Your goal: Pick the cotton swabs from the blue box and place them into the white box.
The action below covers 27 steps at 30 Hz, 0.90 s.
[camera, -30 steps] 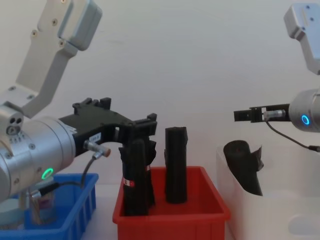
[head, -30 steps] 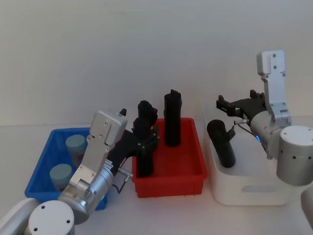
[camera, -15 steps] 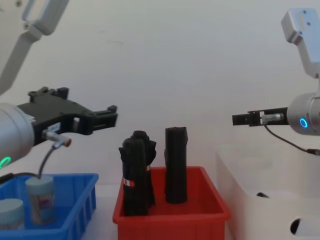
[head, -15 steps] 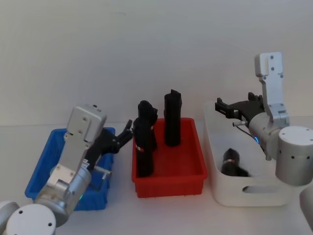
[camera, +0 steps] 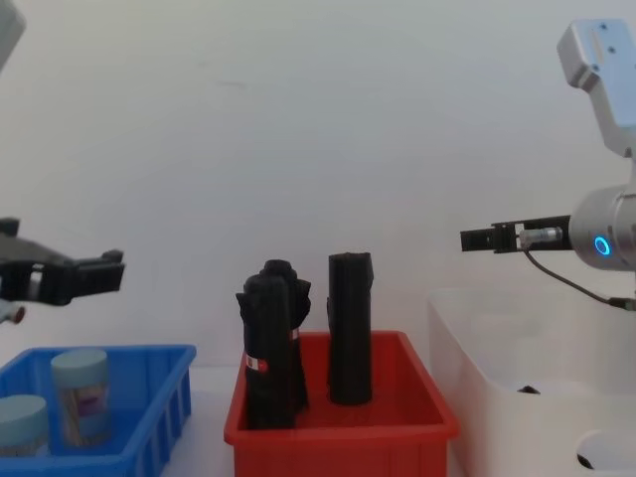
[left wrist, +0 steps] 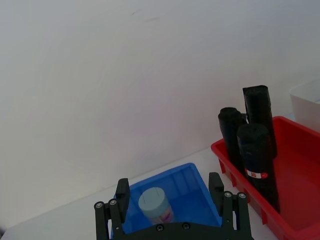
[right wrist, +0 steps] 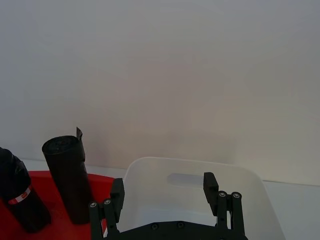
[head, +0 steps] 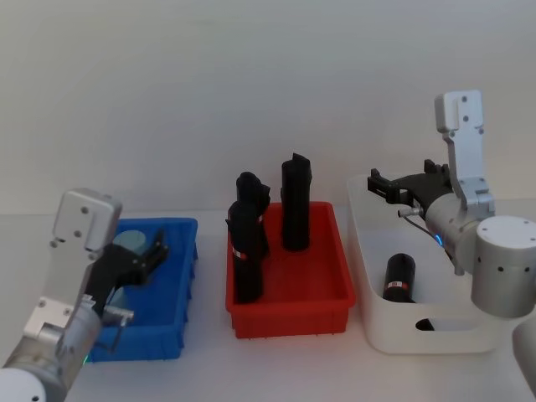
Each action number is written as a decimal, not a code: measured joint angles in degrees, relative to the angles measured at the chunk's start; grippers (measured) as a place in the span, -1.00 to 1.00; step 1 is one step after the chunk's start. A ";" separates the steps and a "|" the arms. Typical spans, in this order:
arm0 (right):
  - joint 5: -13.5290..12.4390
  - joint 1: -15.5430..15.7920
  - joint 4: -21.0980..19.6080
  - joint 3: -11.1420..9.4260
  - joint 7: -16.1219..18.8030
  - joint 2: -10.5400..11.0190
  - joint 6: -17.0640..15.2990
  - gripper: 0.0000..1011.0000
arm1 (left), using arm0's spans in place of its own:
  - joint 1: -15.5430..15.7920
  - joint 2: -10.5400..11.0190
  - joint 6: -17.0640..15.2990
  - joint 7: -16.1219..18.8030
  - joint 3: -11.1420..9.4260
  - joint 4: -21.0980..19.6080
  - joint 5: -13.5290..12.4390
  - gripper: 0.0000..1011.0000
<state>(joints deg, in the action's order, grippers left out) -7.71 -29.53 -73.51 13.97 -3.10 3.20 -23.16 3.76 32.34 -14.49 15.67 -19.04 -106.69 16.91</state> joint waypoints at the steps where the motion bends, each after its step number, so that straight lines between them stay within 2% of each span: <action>1: 0.00 0.00 0.00 0.00 0.00 0.00 0.00 0.98 | -0.30 0.26 -0.25 0.15 0.22 -0.12 0.52 0.99; 6: 0.00 -0.03 0.03 0.00 0.03 0.00 -0.03 0.98 | -2.20 1.77 -1.73 0.30 1.50 -0.35 4.84 0.99; 14: 0.00 -0.05 0.08 0.00 0.05 0.00 -0.05 0.98 | -3.59 2.81 -1.80 -2.94 2.65 2.13 8.87 0.99; 21: 0.00 -0.05 0.10 0.00 0.05 0.00 -0.05 0.98 | -3.44 2.74 -1.25 -5.66 3.13 4.64 10.10 0.99; 27: 0.00 -0.04 0.10 0.00 0.05 0.00 -0.05 0.98 | -2.66 2.39 -0.82 -7.53 3.50 6.52 10.10 0.99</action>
<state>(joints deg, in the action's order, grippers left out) -7.70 -29.57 -73.41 13.97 -3.05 3.20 -23.21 1.10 34.73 -15.31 8.14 -15.54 -100.17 27.01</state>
